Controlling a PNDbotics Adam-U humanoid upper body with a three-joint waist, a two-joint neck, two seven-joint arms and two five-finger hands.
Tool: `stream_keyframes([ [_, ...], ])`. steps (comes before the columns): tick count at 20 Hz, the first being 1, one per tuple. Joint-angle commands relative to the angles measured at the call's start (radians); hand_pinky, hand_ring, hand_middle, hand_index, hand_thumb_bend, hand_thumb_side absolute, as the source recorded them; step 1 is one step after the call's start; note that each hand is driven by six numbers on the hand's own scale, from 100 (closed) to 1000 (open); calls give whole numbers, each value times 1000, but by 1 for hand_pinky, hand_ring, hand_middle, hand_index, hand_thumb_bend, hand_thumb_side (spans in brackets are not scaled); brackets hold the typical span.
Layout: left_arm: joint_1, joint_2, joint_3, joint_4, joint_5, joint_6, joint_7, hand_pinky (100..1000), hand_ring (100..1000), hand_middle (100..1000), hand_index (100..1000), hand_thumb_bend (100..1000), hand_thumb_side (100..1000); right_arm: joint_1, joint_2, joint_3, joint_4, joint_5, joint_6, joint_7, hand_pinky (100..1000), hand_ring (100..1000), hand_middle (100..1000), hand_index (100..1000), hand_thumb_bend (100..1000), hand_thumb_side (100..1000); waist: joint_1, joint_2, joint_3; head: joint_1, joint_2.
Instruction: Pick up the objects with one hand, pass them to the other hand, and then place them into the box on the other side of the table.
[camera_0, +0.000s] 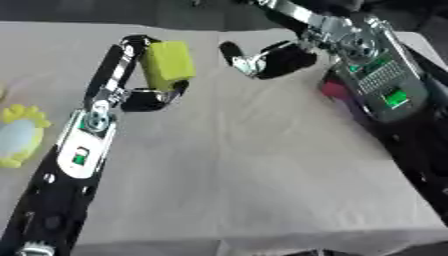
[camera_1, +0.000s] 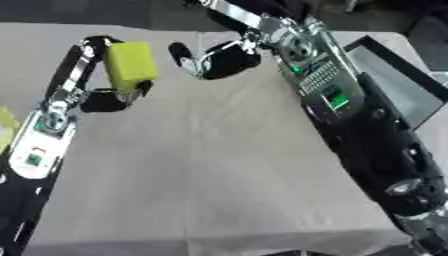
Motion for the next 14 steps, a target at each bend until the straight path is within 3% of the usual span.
stream_keyframes([
  [1,-13,-6,0,-25,9,3,-7,635,478,475,559,100,162,-24,5,2,1,21,-6,7,974,1000,1000,983,100,100,2,-26,0,1,7],
  [14,-7,-17,-3,-31,-4,6,-17,629,474,471,554,100,149,-38,48,27,26,88,-13,23,964,1000,1000,945,100,100,-4,-27,2,5,7],
])
